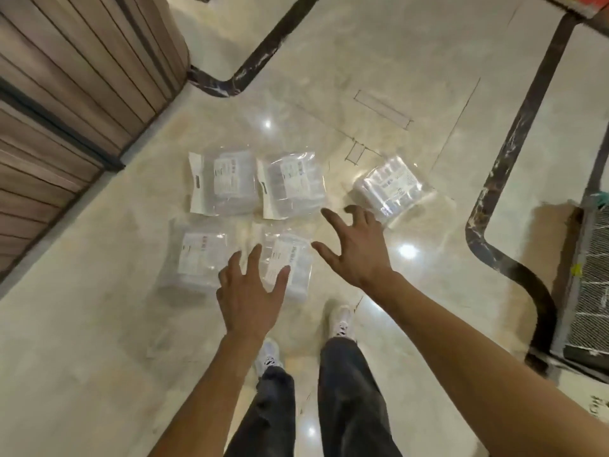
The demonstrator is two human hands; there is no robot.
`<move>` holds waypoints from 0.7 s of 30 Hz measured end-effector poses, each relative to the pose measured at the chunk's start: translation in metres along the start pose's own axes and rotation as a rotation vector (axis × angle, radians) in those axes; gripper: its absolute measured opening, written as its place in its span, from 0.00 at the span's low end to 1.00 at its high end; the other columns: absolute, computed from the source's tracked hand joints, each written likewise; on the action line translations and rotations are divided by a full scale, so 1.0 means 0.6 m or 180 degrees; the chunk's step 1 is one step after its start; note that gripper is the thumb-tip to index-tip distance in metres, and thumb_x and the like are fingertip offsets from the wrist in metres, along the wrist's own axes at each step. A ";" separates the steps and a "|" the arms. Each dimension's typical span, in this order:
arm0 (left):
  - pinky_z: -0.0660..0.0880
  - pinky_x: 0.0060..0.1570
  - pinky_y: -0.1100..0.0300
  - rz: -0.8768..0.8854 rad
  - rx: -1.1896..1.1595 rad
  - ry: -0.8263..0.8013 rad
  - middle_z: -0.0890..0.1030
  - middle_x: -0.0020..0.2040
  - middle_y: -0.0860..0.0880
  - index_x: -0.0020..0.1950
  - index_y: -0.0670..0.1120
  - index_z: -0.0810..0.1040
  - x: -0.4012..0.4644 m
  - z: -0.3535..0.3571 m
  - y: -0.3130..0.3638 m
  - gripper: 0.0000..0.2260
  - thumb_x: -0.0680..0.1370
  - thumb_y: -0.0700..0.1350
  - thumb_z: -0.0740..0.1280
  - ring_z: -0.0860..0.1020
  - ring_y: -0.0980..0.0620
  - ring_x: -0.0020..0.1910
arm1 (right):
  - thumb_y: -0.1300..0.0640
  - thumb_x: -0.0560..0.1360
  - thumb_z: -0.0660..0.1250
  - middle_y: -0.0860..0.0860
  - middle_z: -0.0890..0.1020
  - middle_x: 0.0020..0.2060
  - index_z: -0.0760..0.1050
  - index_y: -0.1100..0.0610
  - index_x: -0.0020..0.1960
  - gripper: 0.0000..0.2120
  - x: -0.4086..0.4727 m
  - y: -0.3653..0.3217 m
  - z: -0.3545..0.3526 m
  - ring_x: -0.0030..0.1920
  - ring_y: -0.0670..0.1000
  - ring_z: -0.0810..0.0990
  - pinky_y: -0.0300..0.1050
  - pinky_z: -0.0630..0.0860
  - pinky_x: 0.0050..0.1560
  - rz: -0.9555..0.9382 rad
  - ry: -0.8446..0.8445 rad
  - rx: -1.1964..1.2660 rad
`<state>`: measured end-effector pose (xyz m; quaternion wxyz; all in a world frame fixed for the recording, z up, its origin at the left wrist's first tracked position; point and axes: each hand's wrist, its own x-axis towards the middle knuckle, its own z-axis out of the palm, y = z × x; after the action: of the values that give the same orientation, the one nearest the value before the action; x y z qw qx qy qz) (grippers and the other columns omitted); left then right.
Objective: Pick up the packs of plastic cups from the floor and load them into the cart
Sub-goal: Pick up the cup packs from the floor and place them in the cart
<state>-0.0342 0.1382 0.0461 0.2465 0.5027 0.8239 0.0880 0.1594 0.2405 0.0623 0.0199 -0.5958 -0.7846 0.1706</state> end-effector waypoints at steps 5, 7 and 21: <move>0.73 0.65 0.39 -0.0417 -0.0066 0.0035 0.68 0.78 0.45 0.79 0.57 0.67 0.125 0.260 -0.078 0.35 0.77 0.73 0.56 0.68 0.40 0.73 | 0.31 0.78 0.59 0.64 0.73 0.68 0.66 0.47 0.79 0.34 0.150 0.085 0.282 0.65 0.67 0.73 0.61 0.73 0.62 -0.0371 -0.0649 -0.0154; 0.75 0.63 0.39 -0.0620 -0.0070 0.0063 0.66 0.78 0.45 0.79 0.58 0.66 0.176 0.374 -0.111 0.34 0.78 0.74 0.56 0.67 0.40 0.73 | 0.31 0.77 0.59 0.64 0.72 0.70 0.65 0.46 0.79 0.35 0.200 0.123 0.399 0.67 0.67 0.72 0.62 0.72 0.64 -0.0541 -0.0832 -0.0216; 0.68 0.68 0.31 -0.1558 -0.0533 -0.0117 0.47 0.85 0.41 0.84 0.62 0.53 0.313 0.836 -0.243 0.40 0.76 0.75 0.59 0.54 0.27 0.78 | 0.20 0.69 0.60 0.59 0.65 0.74 0.45 0.35 0.82 0.48 0.323 0.254 0.869 0.69 0.64 0.71 0.62 0.71 0.65 -0.0102 -0.1304 -0.0252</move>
<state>0.0292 0.1803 -0.5036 0.3162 0.2677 0.9062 0.0845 0.1225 0.3311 -0.5060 -0.1608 -0.5364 -0.7877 0.2569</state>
